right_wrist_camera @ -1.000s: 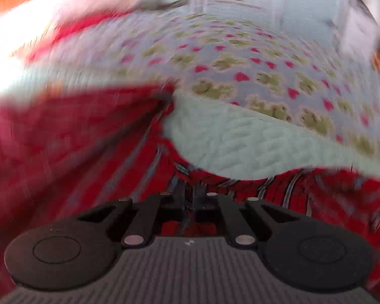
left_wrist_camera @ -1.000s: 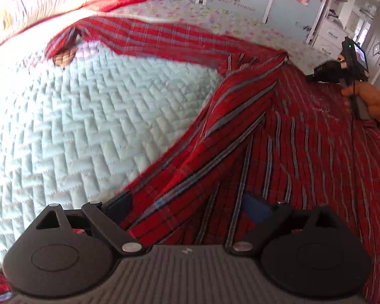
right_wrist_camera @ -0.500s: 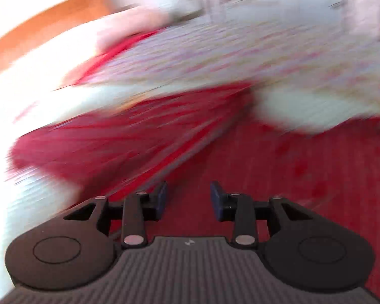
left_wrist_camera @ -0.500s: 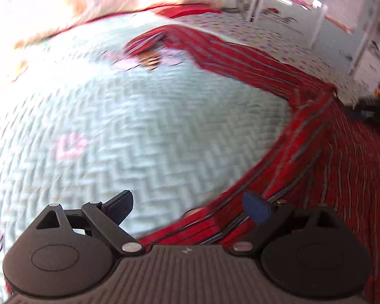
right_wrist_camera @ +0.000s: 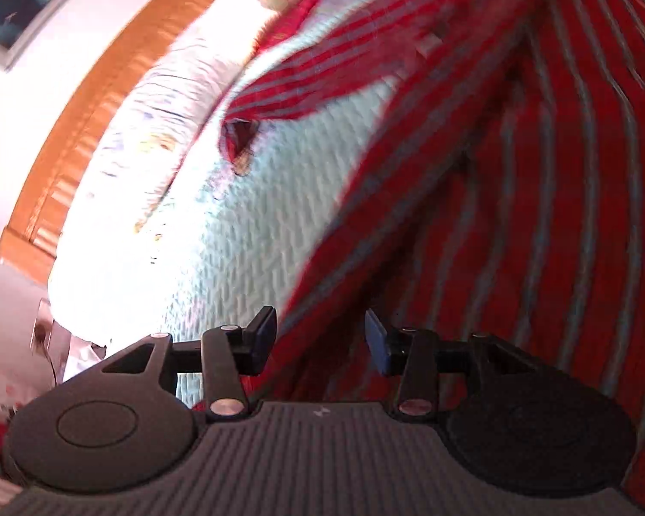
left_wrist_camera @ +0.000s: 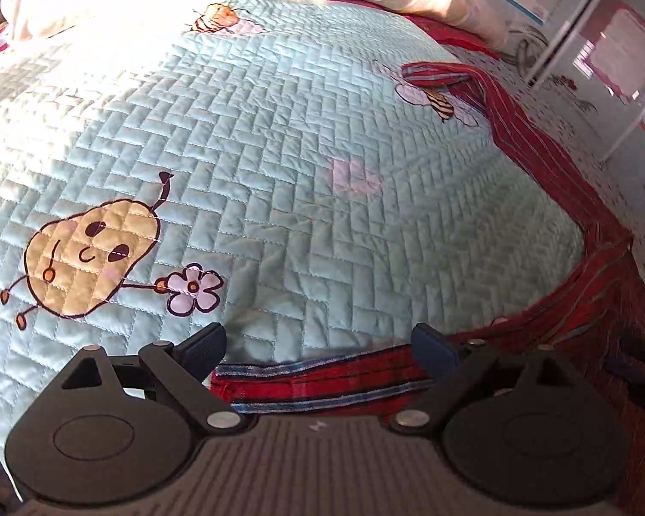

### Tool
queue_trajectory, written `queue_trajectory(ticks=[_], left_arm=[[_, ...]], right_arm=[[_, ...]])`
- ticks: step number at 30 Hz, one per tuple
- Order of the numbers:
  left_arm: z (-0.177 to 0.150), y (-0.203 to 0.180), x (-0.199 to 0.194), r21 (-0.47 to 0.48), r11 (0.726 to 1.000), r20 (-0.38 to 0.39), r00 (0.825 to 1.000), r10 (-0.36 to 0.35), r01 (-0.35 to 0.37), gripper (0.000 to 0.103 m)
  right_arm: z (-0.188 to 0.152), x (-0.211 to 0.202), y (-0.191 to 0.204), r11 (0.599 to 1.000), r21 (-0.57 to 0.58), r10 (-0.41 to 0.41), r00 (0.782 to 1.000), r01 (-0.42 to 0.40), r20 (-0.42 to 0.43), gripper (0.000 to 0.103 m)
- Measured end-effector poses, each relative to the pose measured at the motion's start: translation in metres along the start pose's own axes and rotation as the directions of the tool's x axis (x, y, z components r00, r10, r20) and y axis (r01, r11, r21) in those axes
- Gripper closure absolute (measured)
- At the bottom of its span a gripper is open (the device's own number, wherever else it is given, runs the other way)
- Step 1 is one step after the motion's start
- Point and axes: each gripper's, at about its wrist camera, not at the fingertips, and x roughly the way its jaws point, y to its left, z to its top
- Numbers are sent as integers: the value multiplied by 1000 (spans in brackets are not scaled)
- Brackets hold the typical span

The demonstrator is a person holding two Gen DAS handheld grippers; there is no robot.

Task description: Fold clothes

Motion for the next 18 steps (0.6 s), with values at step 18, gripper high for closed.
queue_trajectory(ticks=[18], left_arm=[[-34, -46, -22, 372, 926, -37, 998, -52, 62, 26]], right_arm=[[-78, -5, 8, 992, 120, 57, 997, -50, -55, 54]])
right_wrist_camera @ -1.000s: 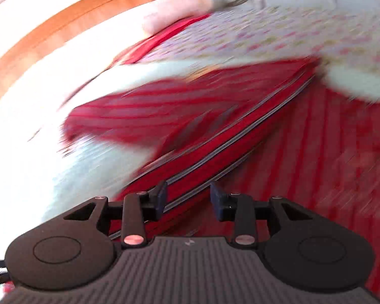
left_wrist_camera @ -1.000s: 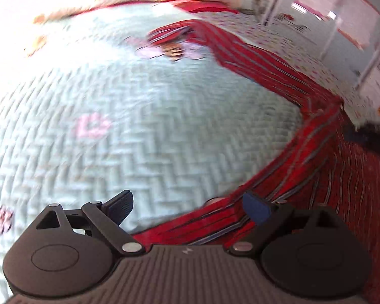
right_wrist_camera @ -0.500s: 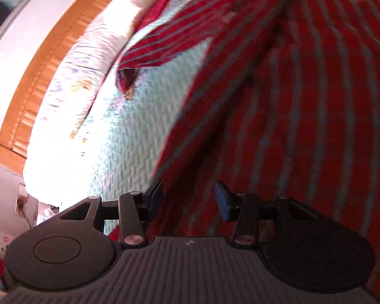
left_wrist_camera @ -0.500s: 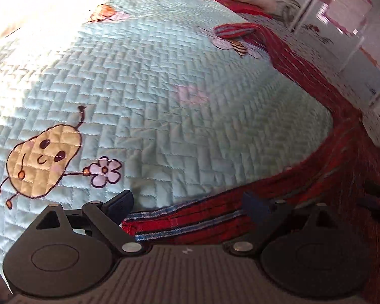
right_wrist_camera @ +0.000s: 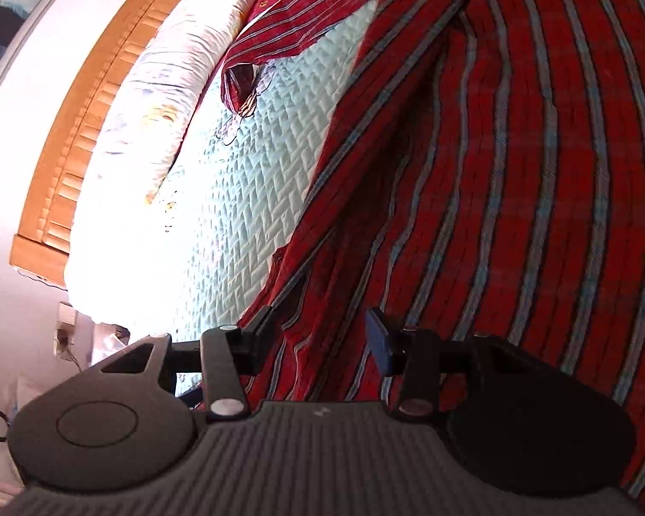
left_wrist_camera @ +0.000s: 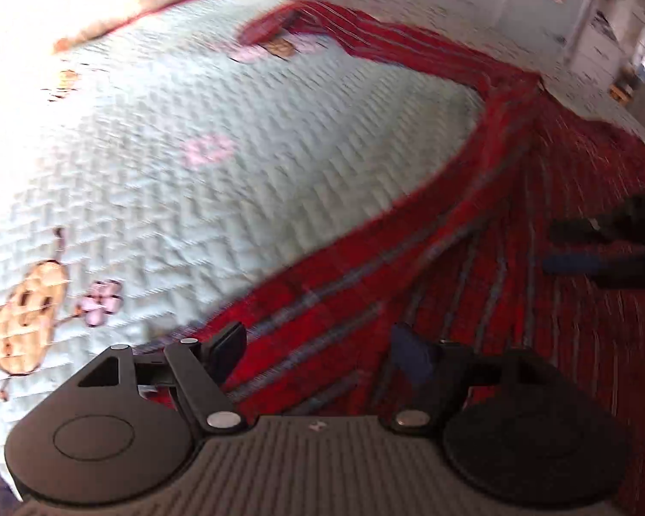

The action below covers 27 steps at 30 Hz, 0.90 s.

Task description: Fold clothes

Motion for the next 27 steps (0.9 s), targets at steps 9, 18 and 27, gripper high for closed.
queue_trajectory(ticks=[9, 18, 27], left_arm=[[-7, 57, 25, -78, 991, -112, 988, 104, -113, 25], [10, 32, -2, -29, 999, -58, 998, -34, 33, 96], [41, -120, -90, 124, 828, -105, 837, -537, 546, 96]], right_arm=[[-17, -26, -25, 999, 40, -28, 999, 29, -23, 54], [-28, -33, -26, 998, 48, -35, 999, 34, 22, 53], [-35, -69, -48, 995, 82, -58, 994, 51, 88, 53]])
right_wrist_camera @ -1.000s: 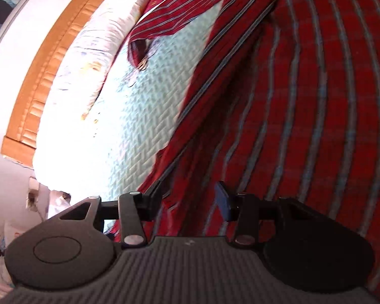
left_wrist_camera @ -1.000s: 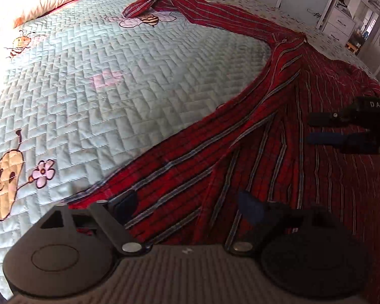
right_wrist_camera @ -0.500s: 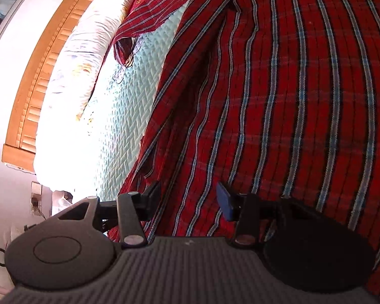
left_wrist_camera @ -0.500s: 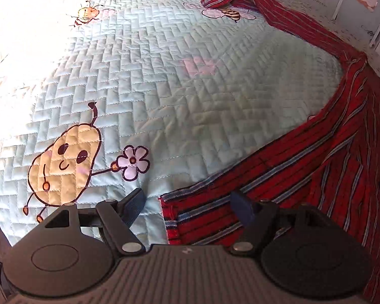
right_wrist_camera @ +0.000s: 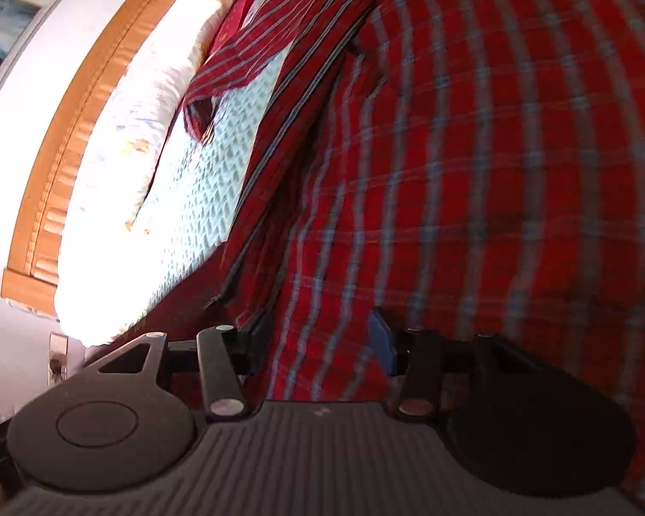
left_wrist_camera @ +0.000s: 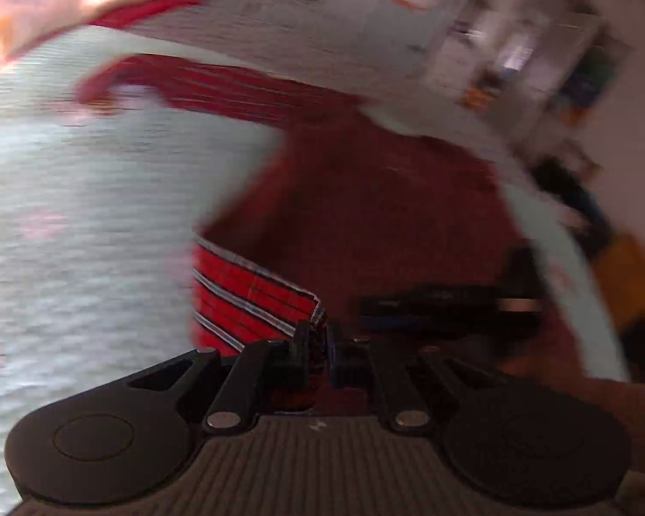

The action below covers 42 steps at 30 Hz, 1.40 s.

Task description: Fold clothes

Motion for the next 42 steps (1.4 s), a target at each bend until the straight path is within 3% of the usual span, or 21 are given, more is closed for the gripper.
queue_trajectory(ticks=[2, 3, 5, 6, 8, 9, 13, 16, 18, 19, 22, 24, 26, 29, 34, 37, 39, 42], left_arm=[[-5, -34, 21, 54, 993, -79, 992, -97, 101, 96], [-11, -47, 34, 99, 987, -131, 985, -109, 123, 96], [-30, -65, 67, 204, 975, -238, 970, -43, 93, 94], [-42, -70, 84, 262, 963, -290, 957, 24, 55, 94], [-65, -72, 108, 310, 949, -379, 922, 74, 51, 94], [-74, -71, 116, 307, 950, -410, 909, 74, 61, 94], [-88, -74, 120, 304, 951, -449, 890, 85, 63, 91], [-89, -72, 102, 273, 962, -403, 909, 105, 10, 86], [-95, -77, 84, 273, 961, -353, 926, 134, -35, 71], [-95, -74, 75, 255, 965, -326, 934, 144, -60, 70], [-91, -55, 40, 118, 972, -218, 950, 225, -204, 69], [-92, -33, 16, -7, 945, -174, 931, 321, -327, 60], [-98, -12, 4, -109, 910, -201, 906, 373, -399, 57], [-109, 11, 6, -187, 895, -241, 902, 358, -406, 57], [-119, -2, 30, -103, 917, -232, 906, 353, -384, 57], [-122, -16, 33, -12, 913, -230, 890, 395, -408, 56], [-125, -26, 32, 60, 902, -228, 873, 430, -428, 56], [-136, -26, 28, 130, 887, -250, 851, 462, -443, 56]], right_arm=[[-2, -16, -9, 1000, 14, -13, 1000, 13, 16, 53], [-3, -25, -14, 1000, 18, -16, 1000, 16, 23, 53], [-6, -42, -28, 999, 30, -15, 1000, 14, 26, 53], [-8, -49, -35, 999, 39, -15, 1000, 14, 26, 53], [-11, -60, -49, 998, 55, -4, 1000, 3, 23, 53], [-12, -64, -55, 998, 63, 4, 1000, -5, 17, 53], [-12, -66, -59, 996, 75, 50, 999, -50, -6, 50], [-9, -63, -55, 994, 72, 84, 996, -82, -21, 40], [-12, -51, -42, 990, 64, 132, 990, -128, -47, 38], [-14, -46, -34, 987, 51, 154, 986, -151, -69, 38], [-24, -30, -11, 990, -19, 138, 980, -142, -145, 37], [-31, -24, -2, 992, -56, 103, 979, -115, -177, 37], [-37, -26, -2, 994, -59, 85, 980, -97, -180, 37], [-39, -25, -7, 997, -23, 73, 979, -79, -190, 37], [-45, -40, -16, 999, 23, 50, 972, -46, -229, 37], [-55, -52, -18, 999, 25, 47, 966, -42, -255, 40], [-61, -62, -19, 999, 9, 44, 963, -43, -267, 64], [-64, -59, -21, 998, 17, 56, 957, -53, -283, 75]])
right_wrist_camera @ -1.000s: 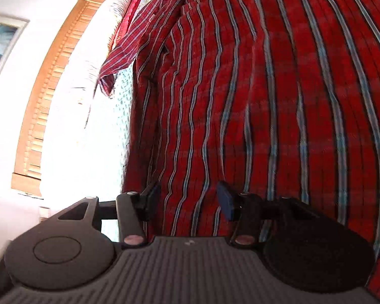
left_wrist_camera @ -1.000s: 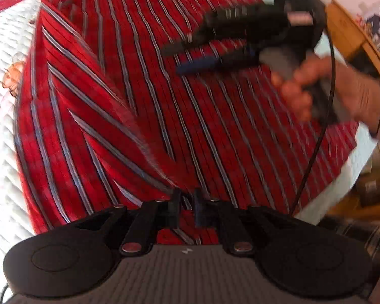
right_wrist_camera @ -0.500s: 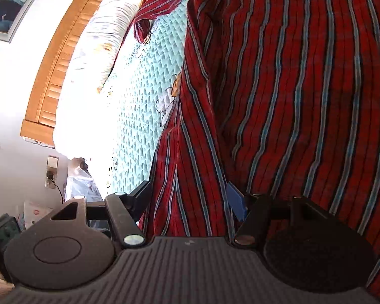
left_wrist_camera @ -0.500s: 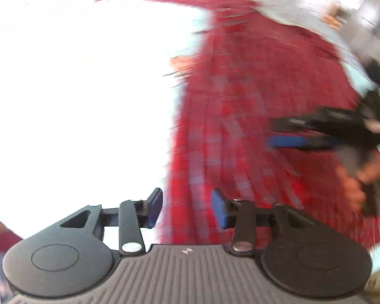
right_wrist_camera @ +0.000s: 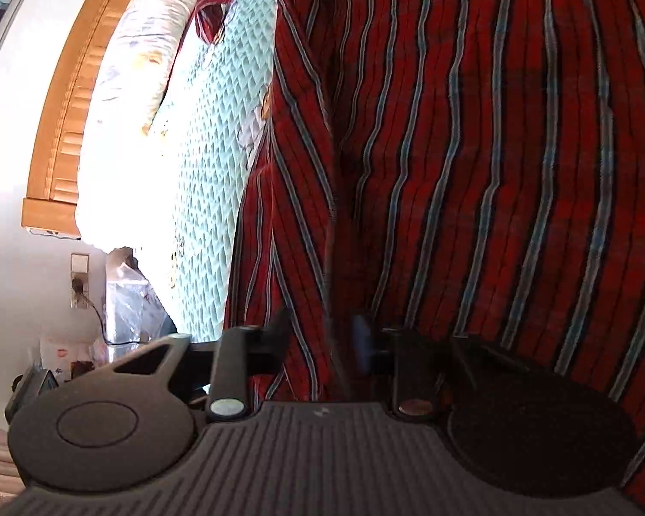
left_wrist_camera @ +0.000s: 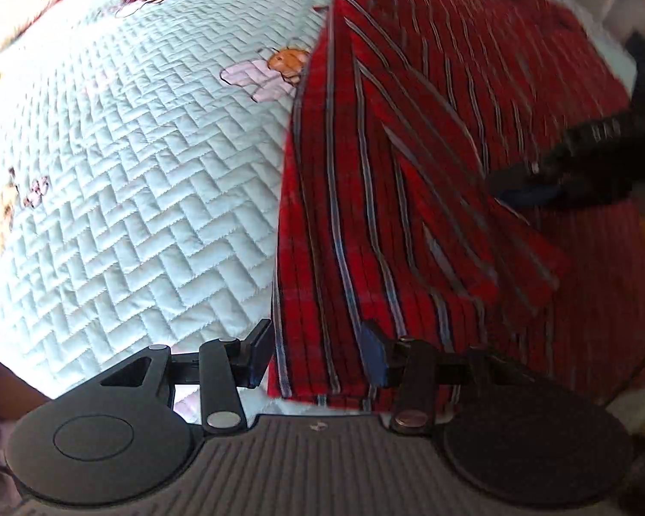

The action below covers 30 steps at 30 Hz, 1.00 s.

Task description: Fold clothes

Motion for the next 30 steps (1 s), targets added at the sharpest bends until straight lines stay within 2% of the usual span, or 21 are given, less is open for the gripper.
queue_trajectory(ticks=[5, 10, 11, 13, 14, 17, 19, 21, 24, 27, 29, 30], left_arm=[[-6, 3, 15, 31, 999, -36, 999, 31, -30, 56], [0, 5, 21, 34, 999, -34, 999, 33, -32, 57], [0, 3, 22, 52, 998, -32, 999, 34, -33, 62], [2, 1, 23, 67, 998, -26, 999, 24, -22, 87], [4, 5, 22, 46, 999, -25, 1000, 10, -9, 97], [8, 21, 14, -28, 999, -23, 999, -24, 24, 102], [10, 40, 1, -111, 993, -21, 999, -31, 28, 102], [13, 66, -11, -198, 980, -22, 1000, -20, 15, 103], [14, 98, -21, -259, 965, -40, 999, 15, -25, 103], [5, 117, -12, -288, 956, -82, 996, 32, -55, 103], [-1, 130, -6, -306, 949, -110, 993, 43, -75, 103], [-2, 129, -6, -319, 946, -100, 995, 25, -56, 103]], right_arm=[[2, 9, -1, 998, 40, 42, 999, -42, 0, 77], [1, 13, -2, 997, 48, 55, 998, -55, -12, 77], [2, 14, -1, 997, 48, 56, 998, -56, -14, 77], [3, 15, -2, 997, 50, 58, 998, -57, -14, 77], [4, 14, -3, 997, 52, 60, 998, -59, -12, 77], [5, 14, -4, 996, 59, 70, 998, -70, -3, 77], [5, 14, -5, 994, 66, 86, 996, -86, 0, 79], [3, 15, -6, 989, 87, 122, 992, -121, -8, 98], [-4, 23, -4, 978, 129, 170, 985, -164, -35, 100], [-13, 38, -4, 988, 109, 121, 988, -110, -96, 100], [-15, 45, -7, 988, 114, 115, 987, -102, -111, 100], [-16, 47, -8, 988, 118, 115, 987, -101, -115, 99]])
